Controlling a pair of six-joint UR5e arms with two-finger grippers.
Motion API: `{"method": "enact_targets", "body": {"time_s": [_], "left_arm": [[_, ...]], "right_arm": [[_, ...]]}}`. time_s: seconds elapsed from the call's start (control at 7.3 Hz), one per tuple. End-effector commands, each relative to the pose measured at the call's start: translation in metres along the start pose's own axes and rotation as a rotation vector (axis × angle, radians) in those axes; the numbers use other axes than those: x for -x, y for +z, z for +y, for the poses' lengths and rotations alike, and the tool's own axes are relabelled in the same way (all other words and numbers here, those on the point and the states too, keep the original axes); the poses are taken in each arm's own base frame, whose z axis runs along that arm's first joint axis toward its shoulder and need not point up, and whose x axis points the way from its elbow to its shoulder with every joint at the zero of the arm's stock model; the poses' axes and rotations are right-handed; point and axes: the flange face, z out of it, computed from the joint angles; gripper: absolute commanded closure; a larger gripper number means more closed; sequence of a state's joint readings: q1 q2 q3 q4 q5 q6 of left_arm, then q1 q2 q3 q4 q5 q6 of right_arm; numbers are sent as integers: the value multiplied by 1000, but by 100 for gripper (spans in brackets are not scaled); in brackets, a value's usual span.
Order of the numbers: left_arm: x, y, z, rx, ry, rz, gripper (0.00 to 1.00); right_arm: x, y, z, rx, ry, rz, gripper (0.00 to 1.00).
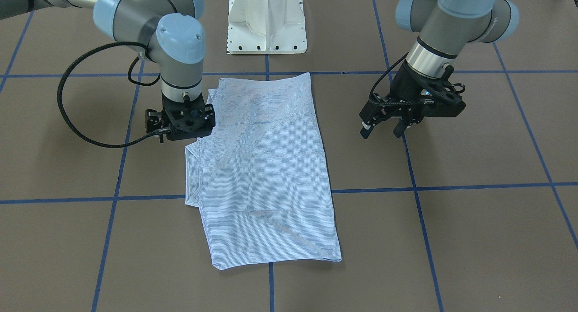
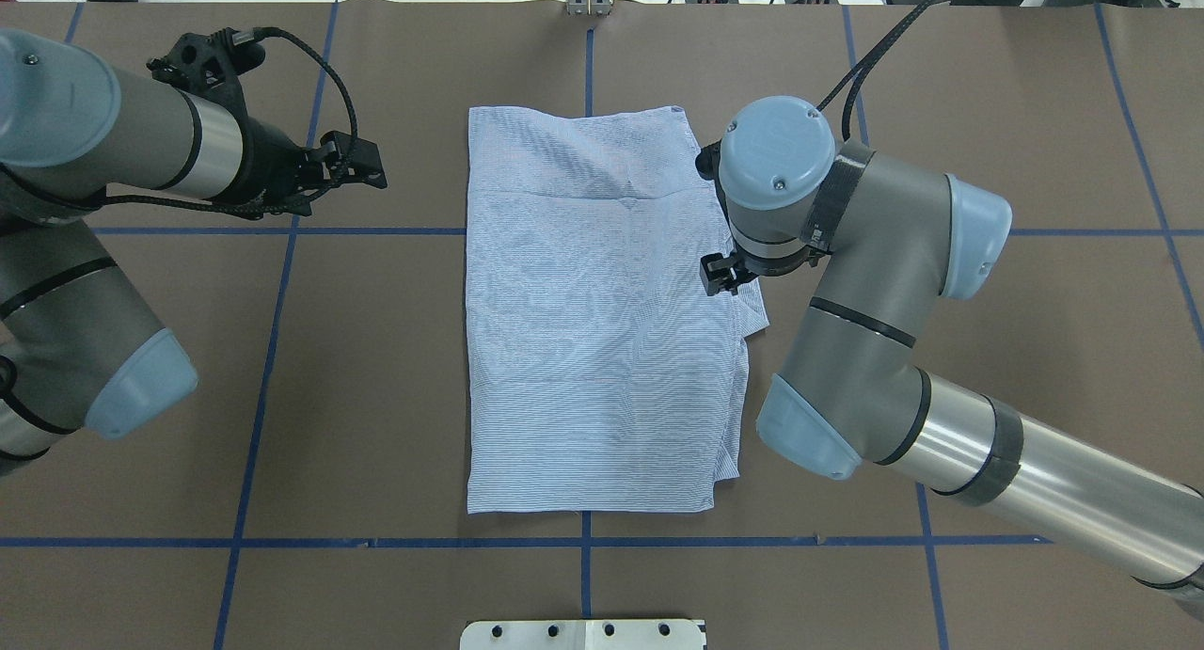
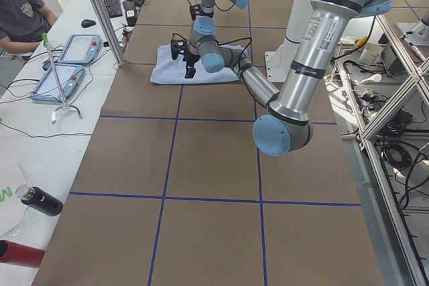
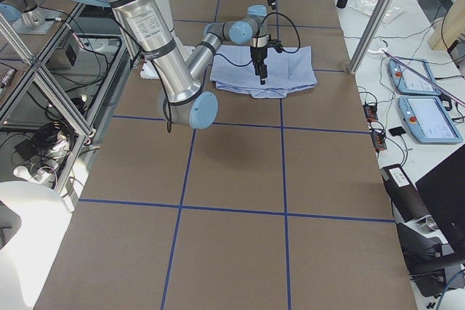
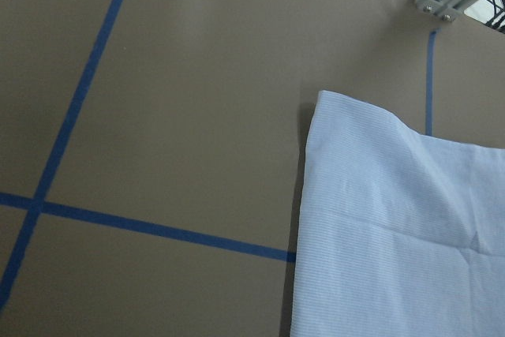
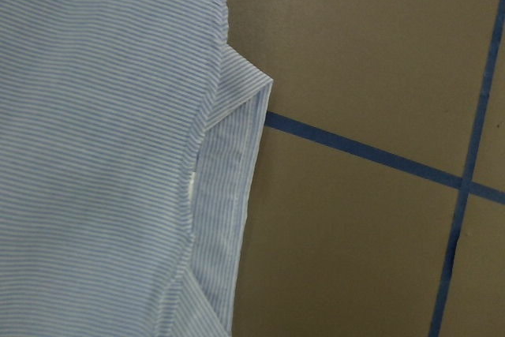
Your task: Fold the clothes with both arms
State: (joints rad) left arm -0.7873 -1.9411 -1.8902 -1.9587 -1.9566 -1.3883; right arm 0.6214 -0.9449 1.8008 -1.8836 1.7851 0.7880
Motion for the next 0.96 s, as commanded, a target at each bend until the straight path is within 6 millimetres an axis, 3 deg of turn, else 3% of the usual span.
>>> {"method": "enact_targets", "body": {"time_s": [0.0, 0.27, 0.55, 0.68, 0.82], "left_arm": [[-26, 32, 82, 141, -93, 8, 0], [-47, 56, 153, 174, -146, 4, 0], [-52, 77, 211, 210, -133, -19, 3], [-48, 89, 230, 236, -123, -43, 4], [-44, 95, 233, 230, -124, -57, 5]], "right_arm": [[4, -42, 14, -19, 74, -104, 0], [5, -66, 35, -30, 142, -199, 0], [2, -68, 56, -38, 186, -286, 0], [7, -68, 62, -41, 211, -315, 0], [7, -72, 68, -41, 204, -326, 0]]}}
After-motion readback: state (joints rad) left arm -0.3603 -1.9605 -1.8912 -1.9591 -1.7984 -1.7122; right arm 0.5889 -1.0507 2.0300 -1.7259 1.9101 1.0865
